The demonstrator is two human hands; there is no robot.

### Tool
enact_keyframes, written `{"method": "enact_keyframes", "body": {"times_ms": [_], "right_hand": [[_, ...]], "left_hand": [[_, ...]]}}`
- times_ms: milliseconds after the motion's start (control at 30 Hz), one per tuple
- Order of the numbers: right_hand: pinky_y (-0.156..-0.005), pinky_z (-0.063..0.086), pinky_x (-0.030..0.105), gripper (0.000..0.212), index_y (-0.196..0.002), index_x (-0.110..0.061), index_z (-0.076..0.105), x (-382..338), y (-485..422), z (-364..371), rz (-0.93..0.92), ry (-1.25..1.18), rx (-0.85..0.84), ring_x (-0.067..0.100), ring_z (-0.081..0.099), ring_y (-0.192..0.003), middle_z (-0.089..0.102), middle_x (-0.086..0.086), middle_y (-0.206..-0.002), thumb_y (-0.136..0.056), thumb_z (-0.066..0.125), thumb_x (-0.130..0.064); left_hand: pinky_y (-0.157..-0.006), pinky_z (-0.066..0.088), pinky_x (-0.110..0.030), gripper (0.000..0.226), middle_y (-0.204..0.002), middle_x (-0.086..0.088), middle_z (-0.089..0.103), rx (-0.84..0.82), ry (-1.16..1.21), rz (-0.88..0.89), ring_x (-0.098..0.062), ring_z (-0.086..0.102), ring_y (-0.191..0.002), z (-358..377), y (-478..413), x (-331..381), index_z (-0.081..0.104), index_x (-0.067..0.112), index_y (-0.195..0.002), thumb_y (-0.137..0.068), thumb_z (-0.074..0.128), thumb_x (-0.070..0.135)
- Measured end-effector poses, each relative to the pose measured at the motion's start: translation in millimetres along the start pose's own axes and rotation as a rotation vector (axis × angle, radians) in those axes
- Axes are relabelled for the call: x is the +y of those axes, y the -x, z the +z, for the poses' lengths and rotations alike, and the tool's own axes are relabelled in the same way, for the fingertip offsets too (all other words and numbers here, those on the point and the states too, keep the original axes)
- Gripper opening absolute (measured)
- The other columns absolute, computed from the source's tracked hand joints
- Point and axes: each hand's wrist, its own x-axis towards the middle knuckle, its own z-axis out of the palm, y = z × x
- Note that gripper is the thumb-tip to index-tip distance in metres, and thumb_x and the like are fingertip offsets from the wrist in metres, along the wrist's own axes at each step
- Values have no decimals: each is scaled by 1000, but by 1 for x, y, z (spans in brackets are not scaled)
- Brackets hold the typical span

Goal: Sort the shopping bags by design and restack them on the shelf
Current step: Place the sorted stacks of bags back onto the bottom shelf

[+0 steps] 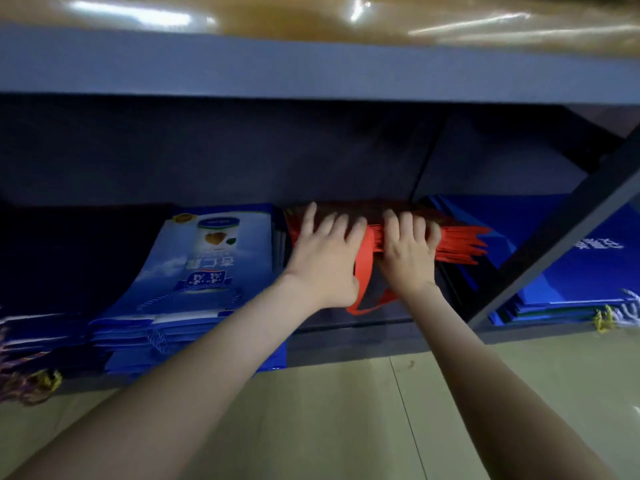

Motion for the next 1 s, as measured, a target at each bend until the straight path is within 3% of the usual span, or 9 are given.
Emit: {"method": "enact_keyframes", "body": {"times_ms": [133, 233, 300, 367, 467, 567, 700, 800, 1000], "right_hand": [[-81, 28, 40, 39, -107, -8, 43, -4, 30, 4, -69, 90, -22, 26, 36, -84, 33, 6, -93, -70, 54, -10], [-77, 30, 40, 46, -96, -10, 41, 1, 54, 9, -65, 75, -70, 26, 37, -82, 45, 8, -87, -61, 70, -10], [-74, 29, 39, 54, -94, -10, 41, 3, 61, 10, -56, 57, -122, 26, 38, -81, 52, 8, -82, -53, 76, -14], [-73, 28, 39, 44, -94, -10, 40, 3, 59, 9, -54, 25, -130, 27, 41, -81, 52, 8, -81, -58, 65, -14], [-70, 27, 37, 29, -93, -11, 41, 0, 45, 4, -78, 11, -119, 26, 40, -79, 53, 7, -79, -65, 46, -13], [-69, 26, 35, 39, -94, -11, 44, 1, 34, 1, -93, -31, -167, 28, 47, -75, 54, 6, -80, -61, 65, -12], [-81, 24, 34, 85, -127, -14, 41, 15, 37, -9, -217, -301, -352, 24, 49, -95, 56, 3, -107, -59, 78, -48], [-95, 30, 44, 121, -142, -16, 29, 34, 50, -13, -368, -86, -414, 27, 47, -113, 51, 7, -128, -42, 82, -59], [-67, 31, 37, 62, -128, -1, 41, 46, 35, 5, -267, 88, -159, 31, 51, -77, 58, 12, -89, -73, 71, -8]], "left_hand": [[-110, 23, -42, 97, -144, -12, 37, -172, 119, 59, -29, 34, -131, -6, -3, 21, 7, 14, -149, -73, 60, 46], [-116, 2, -38, 107, -157, -10, 9, -647, 405, 9, -25, 5, -144, -9, -2, 18, -11, 25, -149, -75, 64, 42], [-116, -7, -39, 110, -159, -3, -4, -750, 484, 19, -21, -8, -145, -6, 2, 16, -14, 30, -148, -75, 66, 52], [-117, -5, -44, 115, -159, -2, 2, -615, 404, 27, -21, -2, -146, 6, 3, 17, -8, 26, -150, -70, 66, 65], [-110, 28, -43, 105, -143, -14, 39, -321, 95, 22, -28, 39, -132, 36, 3, 21, 21, 12, -147, -68, 77, 50], [-65, 53, -34, 64, -83, -12, 67, -25, -47, 34, -27, 66, -71, 56, 2, 14, 64, 8, -102, -46, 91, 24], [-51, 51, -31, 48, -65, -9, 65, 116, -25, 50, -26, 63, -54, 63, -2, 4, 68, 8, -89, -46, 87, 15], [-52, 51, -31, 39, -63, -7, 63, 190, -35, 53, -26, 62, -54, 62, -6, 4, 66, 10, -87, -51, 83, 11], [-64, 48, -34, 39, -74, -5, 60, 267, -39, 78, -24, 59, -65, 71, -4, 7, 51, 11, -91, -61, 72, 2]]}}
